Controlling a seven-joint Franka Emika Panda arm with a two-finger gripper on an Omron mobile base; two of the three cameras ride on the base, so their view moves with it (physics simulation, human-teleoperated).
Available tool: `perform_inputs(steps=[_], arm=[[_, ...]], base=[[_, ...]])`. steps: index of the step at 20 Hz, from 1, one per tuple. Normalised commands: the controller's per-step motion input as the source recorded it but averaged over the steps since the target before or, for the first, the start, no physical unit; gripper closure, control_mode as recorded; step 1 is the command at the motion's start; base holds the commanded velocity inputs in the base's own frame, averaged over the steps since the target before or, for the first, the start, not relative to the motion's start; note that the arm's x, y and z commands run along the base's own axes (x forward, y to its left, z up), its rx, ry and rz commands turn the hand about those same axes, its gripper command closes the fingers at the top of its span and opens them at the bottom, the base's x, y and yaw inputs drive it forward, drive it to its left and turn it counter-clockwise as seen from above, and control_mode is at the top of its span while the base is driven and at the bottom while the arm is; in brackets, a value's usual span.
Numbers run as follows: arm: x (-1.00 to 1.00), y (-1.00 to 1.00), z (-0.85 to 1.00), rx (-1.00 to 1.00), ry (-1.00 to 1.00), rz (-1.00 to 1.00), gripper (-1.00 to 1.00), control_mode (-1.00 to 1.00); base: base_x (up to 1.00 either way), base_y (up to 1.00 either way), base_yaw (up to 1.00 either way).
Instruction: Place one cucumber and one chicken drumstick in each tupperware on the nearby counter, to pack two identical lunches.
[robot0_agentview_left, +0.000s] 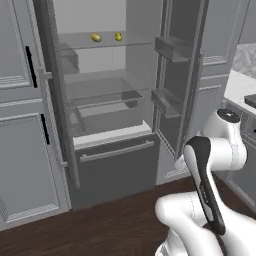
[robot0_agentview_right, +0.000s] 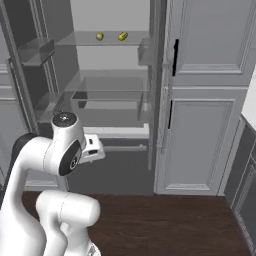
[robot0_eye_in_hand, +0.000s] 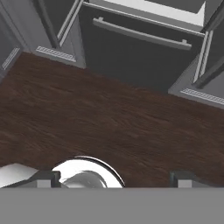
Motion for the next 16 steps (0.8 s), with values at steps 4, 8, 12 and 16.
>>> perform_inputs(steps=[4, 8, 12, 16], arm=[[0.00, 0.00, 0.00, 0.00, 0.00, 0.00, -1.00, 1.00], [0.00, 0.00, 0.00, 0.00, 0.00, 0.00, -1.00, 1.00], [0.00, 0.00, 0.00, 0.00, 0.00, 0.00, -1.00, 1.00], [0.00, 0.00, 0.00, 0.00, 0.00, 0.00, -1.00, 1.00]], base=[[0.30, 0.45, 0.03], [1.00, 0.20, 0.01], [1.00, 0.00, 0.10], [1.00, -0.01, 0.11]])
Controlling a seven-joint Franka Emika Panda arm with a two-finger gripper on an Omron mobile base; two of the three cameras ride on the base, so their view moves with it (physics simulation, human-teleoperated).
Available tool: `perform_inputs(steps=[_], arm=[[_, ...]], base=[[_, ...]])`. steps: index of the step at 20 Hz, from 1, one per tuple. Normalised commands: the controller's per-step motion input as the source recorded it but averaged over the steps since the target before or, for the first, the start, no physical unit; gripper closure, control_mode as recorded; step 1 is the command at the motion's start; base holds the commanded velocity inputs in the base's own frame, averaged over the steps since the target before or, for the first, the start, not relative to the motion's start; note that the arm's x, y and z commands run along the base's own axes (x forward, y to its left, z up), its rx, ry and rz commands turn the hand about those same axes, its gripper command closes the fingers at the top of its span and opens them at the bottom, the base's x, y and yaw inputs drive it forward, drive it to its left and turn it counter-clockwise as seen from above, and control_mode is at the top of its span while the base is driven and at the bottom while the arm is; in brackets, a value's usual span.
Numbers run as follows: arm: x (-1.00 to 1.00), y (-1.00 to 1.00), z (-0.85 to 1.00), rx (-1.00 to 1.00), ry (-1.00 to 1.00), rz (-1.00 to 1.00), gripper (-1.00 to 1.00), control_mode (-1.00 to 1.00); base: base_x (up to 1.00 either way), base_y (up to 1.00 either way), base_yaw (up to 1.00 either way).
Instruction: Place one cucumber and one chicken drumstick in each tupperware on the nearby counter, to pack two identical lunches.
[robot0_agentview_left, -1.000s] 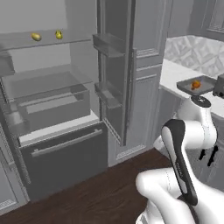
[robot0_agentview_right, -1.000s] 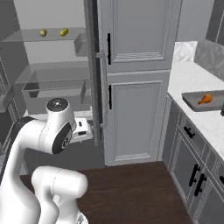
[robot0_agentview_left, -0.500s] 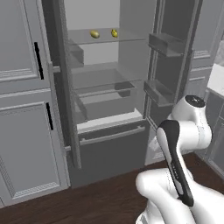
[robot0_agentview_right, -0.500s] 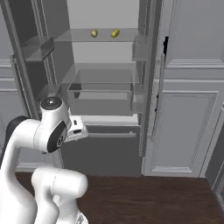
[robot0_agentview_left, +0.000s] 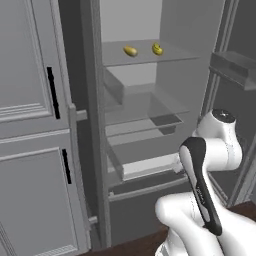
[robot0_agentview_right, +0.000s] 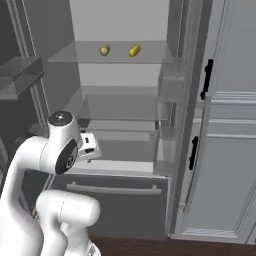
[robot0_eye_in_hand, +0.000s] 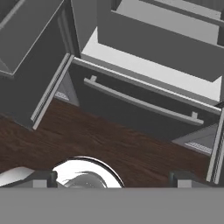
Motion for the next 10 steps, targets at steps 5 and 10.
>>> perform_inputs(steps=[5, 10], arm=[[0.00, 0.00, 0.00, 0.00, 0.00, 0.00, -1.00, 1.00], [0.00, 0.00, 0.00, 0.00, 0.00, 0.00, -1.00, 1.00]], base=[[0.69, -0.44, 0.01], [0.63, -0.09, -0.01]])
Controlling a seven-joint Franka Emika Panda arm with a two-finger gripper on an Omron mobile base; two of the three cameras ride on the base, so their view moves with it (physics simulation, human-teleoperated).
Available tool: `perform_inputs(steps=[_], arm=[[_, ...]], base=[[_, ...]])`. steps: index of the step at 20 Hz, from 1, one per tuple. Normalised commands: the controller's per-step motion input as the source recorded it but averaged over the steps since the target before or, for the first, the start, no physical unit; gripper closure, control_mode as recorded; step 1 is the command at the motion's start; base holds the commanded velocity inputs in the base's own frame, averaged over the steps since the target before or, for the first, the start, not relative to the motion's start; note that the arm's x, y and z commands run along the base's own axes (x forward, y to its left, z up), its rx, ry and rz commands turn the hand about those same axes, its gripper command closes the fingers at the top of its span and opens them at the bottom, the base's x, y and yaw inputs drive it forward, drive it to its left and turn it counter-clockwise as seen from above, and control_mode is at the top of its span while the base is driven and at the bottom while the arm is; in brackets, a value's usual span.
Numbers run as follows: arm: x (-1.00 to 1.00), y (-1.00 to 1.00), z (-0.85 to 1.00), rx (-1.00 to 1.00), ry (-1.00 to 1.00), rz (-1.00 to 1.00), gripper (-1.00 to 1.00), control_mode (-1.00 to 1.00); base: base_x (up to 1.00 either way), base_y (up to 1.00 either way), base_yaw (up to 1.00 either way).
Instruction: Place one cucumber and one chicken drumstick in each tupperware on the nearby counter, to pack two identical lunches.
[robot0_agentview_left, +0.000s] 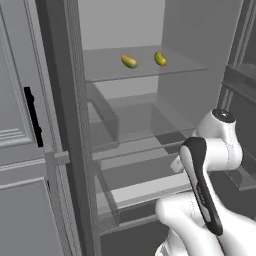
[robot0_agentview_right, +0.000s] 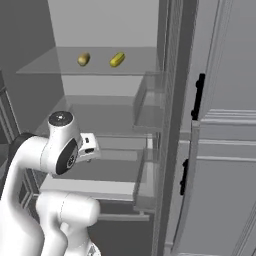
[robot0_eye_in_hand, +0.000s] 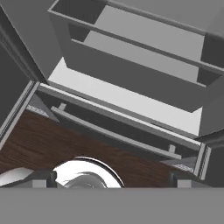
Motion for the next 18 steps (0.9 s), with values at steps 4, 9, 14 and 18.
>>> perform_inputs(steps=[4, 9, 14, 18], arm=[[0.00, 0.00, 0.00, 0.00, 0.00, 0.00, -1.00, 1.00], [0.00, 0.00, 0.00, 0.00, 0.00, 0.00, -1.00, 1.00], [0.00, 0.00, 0.08, 0.00, -0.02, 0.00, -1.00, -1.00], [-0.07, 0.09, 0.93, -0.06, -0.49, 0.00, -1.00, -1.00]], base=[[0.79, 0.31, -0.05], [0.18, 0.05, 0.00], [0.00, 0.00, 0.00], [0.00, 0.00, 0.00]])
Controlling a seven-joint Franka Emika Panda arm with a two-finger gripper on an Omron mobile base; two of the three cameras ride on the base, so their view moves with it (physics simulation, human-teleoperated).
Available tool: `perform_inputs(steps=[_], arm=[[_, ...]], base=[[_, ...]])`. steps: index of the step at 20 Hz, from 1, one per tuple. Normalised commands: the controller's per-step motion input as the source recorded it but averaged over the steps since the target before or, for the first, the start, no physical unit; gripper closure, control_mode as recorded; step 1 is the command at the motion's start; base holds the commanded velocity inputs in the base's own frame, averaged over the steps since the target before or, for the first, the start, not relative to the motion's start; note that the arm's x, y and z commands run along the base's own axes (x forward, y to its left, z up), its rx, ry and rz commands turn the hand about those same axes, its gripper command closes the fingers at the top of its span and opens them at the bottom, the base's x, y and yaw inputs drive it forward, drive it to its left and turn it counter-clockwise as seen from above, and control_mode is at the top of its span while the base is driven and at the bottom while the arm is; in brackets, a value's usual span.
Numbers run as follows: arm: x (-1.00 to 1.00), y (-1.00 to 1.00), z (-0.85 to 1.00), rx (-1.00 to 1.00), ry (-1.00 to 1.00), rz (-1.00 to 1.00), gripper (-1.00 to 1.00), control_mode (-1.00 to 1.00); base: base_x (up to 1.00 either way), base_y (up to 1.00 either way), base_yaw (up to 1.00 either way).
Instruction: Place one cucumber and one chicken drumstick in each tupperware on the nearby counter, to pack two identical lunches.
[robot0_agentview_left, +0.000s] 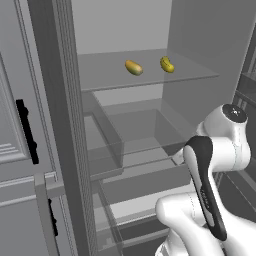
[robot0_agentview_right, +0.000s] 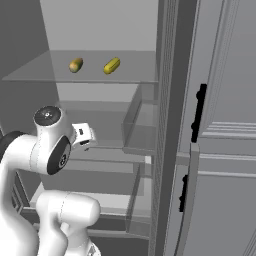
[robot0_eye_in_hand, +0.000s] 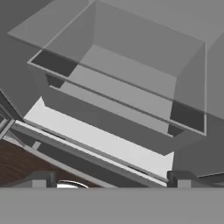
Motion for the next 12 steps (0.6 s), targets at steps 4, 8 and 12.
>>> perform_inputs(steps=[4, 8, 12], arm=[[0.00, 0.11, 1.00, -0.15, -0.47, 0.00, -1.00, -1.00], [0.50, 0.15, 1.00, -0.09, -0.27, -0.03, -1.00, -1.00], [0.86, 0.09, 1.00, 0.00, -0.10, -0.18, -1.00, -1.00]], base=[[0.00, 0.00, 0.00], [0.00, 0.00, 0.00], [0.00, 0.00, 0.00]])
